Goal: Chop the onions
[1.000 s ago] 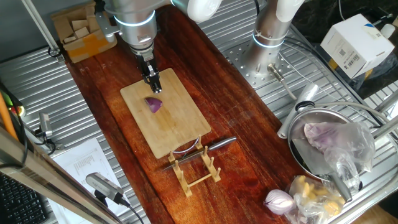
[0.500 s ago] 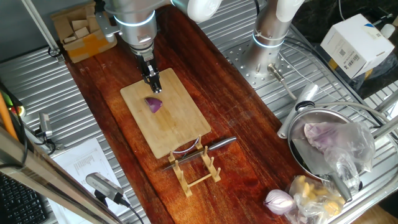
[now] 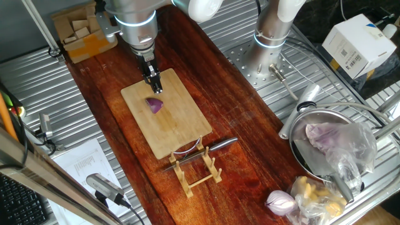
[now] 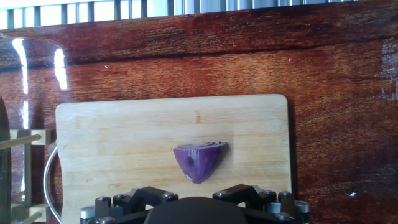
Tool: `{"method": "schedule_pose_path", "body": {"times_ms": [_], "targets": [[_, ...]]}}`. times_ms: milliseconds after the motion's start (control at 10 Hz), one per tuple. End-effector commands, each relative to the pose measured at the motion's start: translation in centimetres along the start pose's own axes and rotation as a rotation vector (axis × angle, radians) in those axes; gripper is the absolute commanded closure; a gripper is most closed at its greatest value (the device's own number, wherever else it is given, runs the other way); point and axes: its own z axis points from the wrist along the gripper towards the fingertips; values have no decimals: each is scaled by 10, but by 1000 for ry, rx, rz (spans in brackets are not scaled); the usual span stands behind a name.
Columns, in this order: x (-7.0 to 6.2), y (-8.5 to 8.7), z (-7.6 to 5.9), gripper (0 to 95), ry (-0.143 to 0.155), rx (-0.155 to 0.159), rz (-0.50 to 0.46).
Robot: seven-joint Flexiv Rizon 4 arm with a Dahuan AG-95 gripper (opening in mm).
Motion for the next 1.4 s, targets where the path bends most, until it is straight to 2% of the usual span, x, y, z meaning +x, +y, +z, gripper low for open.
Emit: {"method": "schedule_pose_path", "body": {"times_ms": [100, 1400], "targets": [[0, 0, 0, 950, -17, -26, -6], [0, 0, -1, 950, -13, -20, -7]]}}
